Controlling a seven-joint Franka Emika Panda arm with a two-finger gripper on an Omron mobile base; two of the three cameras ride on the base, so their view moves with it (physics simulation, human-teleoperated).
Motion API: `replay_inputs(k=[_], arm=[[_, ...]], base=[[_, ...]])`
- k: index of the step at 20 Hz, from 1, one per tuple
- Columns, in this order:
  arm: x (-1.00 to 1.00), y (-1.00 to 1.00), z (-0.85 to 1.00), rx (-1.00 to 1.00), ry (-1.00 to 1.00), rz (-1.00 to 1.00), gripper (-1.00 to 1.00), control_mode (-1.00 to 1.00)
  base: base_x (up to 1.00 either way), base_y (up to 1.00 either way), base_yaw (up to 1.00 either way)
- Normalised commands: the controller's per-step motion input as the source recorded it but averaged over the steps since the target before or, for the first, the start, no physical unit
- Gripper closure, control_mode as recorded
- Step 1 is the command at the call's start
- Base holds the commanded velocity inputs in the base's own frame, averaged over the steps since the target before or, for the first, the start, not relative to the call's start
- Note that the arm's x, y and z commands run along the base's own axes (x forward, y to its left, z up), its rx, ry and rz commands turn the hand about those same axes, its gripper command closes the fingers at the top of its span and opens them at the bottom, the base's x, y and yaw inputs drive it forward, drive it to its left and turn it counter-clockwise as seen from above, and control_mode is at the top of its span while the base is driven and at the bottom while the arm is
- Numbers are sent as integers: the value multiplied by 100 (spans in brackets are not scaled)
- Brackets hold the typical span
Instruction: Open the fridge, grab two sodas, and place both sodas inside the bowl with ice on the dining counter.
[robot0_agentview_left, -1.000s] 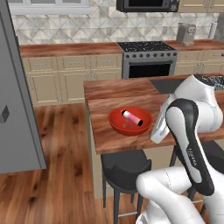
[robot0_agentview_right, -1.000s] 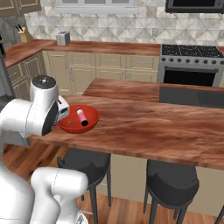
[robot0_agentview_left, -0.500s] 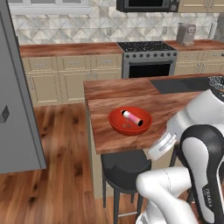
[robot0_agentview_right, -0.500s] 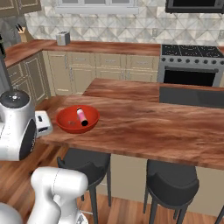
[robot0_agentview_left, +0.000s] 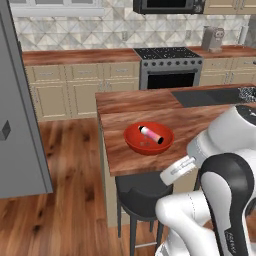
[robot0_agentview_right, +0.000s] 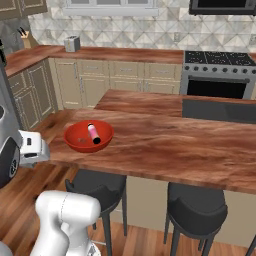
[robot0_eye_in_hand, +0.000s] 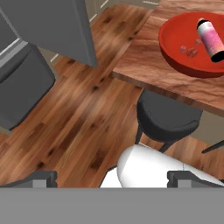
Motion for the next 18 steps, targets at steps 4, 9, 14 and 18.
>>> replay_inputs(k=[4,9,14,18], arm=[[0,3,-13,-5,-1,0,-100,-100],[-5,3,-11,-2,-1,0,-100,100],[0,0,0,0,0,0,-100,100],[0,0,0,0,0,0,-100,100]], base=[[0,0,0],[-49,12,3],[-97,63,17],[-65,92,26]])
